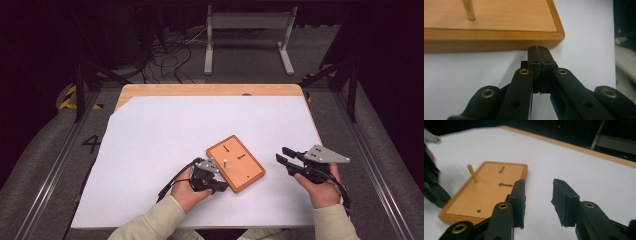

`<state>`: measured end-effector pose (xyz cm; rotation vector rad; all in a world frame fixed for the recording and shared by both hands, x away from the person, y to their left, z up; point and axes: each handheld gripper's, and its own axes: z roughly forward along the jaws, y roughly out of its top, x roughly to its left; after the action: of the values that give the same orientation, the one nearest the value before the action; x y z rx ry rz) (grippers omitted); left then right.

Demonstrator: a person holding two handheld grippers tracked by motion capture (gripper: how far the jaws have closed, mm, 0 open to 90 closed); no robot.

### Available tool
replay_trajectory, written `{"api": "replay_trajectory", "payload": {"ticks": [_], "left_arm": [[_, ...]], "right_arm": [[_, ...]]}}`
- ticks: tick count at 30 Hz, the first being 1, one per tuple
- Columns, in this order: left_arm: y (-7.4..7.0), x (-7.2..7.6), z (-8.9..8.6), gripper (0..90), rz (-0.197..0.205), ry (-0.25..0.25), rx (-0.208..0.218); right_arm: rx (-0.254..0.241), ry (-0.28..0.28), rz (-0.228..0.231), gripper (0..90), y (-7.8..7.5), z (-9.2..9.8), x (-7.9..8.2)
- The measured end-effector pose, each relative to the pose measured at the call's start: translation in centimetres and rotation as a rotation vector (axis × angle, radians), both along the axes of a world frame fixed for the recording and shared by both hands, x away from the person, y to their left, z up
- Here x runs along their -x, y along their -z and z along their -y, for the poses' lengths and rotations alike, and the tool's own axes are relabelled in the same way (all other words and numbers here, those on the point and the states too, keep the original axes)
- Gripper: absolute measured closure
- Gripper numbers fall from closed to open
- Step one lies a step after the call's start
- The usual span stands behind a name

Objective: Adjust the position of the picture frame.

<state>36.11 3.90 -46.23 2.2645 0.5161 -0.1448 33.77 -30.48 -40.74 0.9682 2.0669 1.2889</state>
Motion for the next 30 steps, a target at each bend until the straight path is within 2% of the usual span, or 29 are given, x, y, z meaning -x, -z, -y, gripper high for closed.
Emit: {"api": "replay_trajectory", "payload": {"ticks": [1,2,3,4,5,6,7,9,10,13,15,17,18,19,20,22,26,30], "left_arm": [[0.0,0.0,0.0,87.5,0.0,0.0,0.0],[-0.2,0.0,-0.5,85.9,0.016,-0.011,-0.003],[-0.5,0.0,-1.2,84.5,0.022,-0.024,-0.001],[-1.0,-0.1,-2.8,83.1,0.034,-0.058,0.008],[-1.0,-0.1,-2.8,82.0,0.034,-0.058,0.008],[-1.2,-0.2,-3.7,80.2,0.034,-0.075,0.014],[-1.4,-0.2,-4.5,80.2,0.032,-0.098,0.024],[-1.8,-0.3,-6.2,74.9,0.031,-0.134,0.041],[-2.0,-0.4,-7.4,72.7,0.041,-0.168,0.051],[-2.4,-0.8,-9.7,56.7,0.08,-0.247,0.059],[-2.6,-0.8,-10.9,51.2,0.088,-0.296,0.074],[-2.7,-0.9,-11.5,47.6,0.102,-0.308,0.078],[-2.8,-0.9,-12.7,45.4,0.103,-0.349,0.088],[-2.8,-0.9,-12.7,44.3,0.103,-0.349,0.088],[-2.9,-1.0,-13.5,44.0,0.107,-0.379,0.094],[-2.9,-1.0,-13.8,43.3,0.106,-0.388,0.092],[-2.7,-1.2,-14.7,40.4,0.123,-0.426,0.087],[-2.7,-1.4,-14.9,38.7,0.126,-0.433,0.084]], "right_arm": [[0.0,0.0,0.0,67.1,0.0,0.0,0.0],[-0.019,-0.009,-0.052,75.2,0.1,-0.7,-0.8],[-0.017,-0.009,-0.059,79.2,0.1,-1.1,-1.3],[-0.01,-0.013,-0.079,82.0,0.0,-1.5,-1.9],[-0.01,-0.013,-0.079,82.0,0.0,-1.5,-1.9],[0.015,-0.032,-0.107,86.6,0.0,-2.5,-3.2],[0.015,-0.032,-0.107,86.6,0.0,-2.5,-3.2],[0.051,-0.051,-0.14,88.5,-0.2,-3.8,-4.6],[0.06,-0.055,-0.145,88.9,-0.3,-4.1,-5.0],[0.09,-0.065,-0.181,90.0,-0.7,-5.7,-7.0],[0.101,-0.071,-0.208,90.0,-0.7,-6.6,-8.2],[0.11,-0.073,-0.22,90.0,-0.6,-7.0,-8.8],[0.124,-0.08,-0.247,90.0,-0.4,-7.8,-10.0],[0.124,-0.08,-0.247,90.0,-0.4,-7.8,-10.0],[0.15,-0.087,-0.26,90.0,0.0,-8.5,-11.0],[0.161,-0.089,-0.27,90.0,0.1,-8.9,-11.5],[0.223,-0.055,-0.32,90.0,1.2,-9.7,-13.7],[0.223,-0.037,-0.34,90.0,2.1,-10.0,-14.7]]}}
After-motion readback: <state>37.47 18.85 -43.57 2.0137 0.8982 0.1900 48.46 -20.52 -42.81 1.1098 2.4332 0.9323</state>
